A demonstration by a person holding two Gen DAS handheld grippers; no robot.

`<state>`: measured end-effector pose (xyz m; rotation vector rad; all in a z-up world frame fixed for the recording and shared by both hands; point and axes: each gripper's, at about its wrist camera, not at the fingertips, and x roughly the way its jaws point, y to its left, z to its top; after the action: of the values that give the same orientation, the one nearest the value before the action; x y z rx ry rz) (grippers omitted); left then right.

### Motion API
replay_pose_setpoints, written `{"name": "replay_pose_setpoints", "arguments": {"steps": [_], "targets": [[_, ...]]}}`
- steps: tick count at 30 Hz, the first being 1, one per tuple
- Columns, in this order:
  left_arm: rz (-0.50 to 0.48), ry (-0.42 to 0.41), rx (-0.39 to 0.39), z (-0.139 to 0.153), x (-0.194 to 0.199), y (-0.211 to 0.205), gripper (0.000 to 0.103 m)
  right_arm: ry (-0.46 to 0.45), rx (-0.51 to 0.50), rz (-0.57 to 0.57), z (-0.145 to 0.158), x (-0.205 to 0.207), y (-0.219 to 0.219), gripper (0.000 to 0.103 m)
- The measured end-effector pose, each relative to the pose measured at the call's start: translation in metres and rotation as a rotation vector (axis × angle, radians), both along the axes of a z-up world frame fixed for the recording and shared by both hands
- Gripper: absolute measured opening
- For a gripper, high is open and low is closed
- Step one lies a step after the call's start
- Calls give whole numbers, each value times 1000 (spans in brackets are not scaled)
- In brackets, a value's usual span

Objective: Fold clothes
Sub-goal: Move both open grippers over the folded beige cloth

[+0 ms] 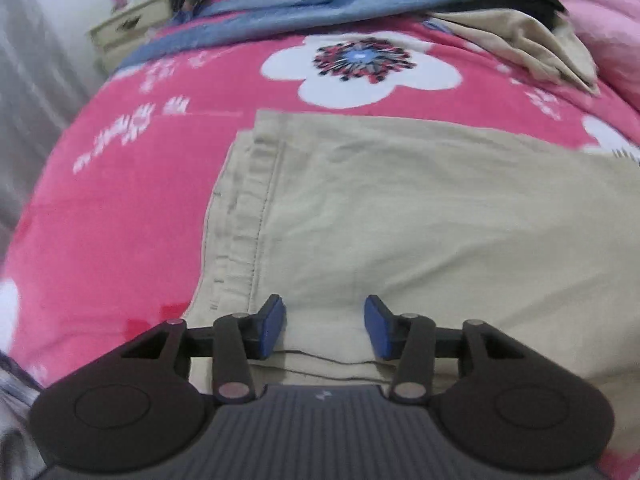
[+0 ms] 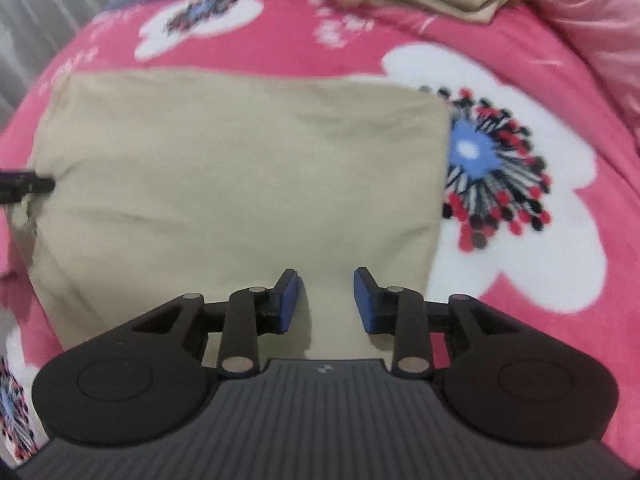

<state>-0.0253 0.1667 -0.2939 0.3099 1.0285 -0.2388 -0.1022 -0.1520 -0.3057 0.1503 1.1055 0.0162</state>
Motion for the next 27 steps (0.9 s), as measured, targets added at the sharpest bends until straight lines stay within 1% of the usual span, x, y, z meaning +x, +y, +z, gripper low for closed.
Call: {"name": "replay_pose_setpoints", "arguments": {"steps": [2,4,5,7,9,11,12,15,18,22,27], "targets": [[-43,6,-18,8,-13,-3,48,-9,14,-69,17,-13,-5,30],[-103,27,-61,16,-25,-9,48,-17,67,-131,31,-33,-10,30],[-148,46,-90,20,-33,-14,48,-19,104,-152,36,-44,-9,31],[-228,111,-141,21,-49,-27,50,-18,178,-196,43,-67,-6,31],[-298,191,-183,18,-63,-43,50,3,261,-262,40,-86,0,31],[-347,248,-164,15,-72,-62,50,49,315,-353,29,-104,9,32],[-369,272,-135,13,-77,-73,50,76,321,-396,22,-112,14,32],[-363,302,-47,9,-89,-96,50,154,288,-499,5,-132,30,32],[-335,350,10,2,-93,-108,51,199,224,-538,-6,-143,43,32],[-311,381,75,-9,-96,-114,52,213,204,-576,-16,-150,50,33],[-278,404,97,-18,-93,-112,53,212,183,-568,-20,-146,56,35]]}}
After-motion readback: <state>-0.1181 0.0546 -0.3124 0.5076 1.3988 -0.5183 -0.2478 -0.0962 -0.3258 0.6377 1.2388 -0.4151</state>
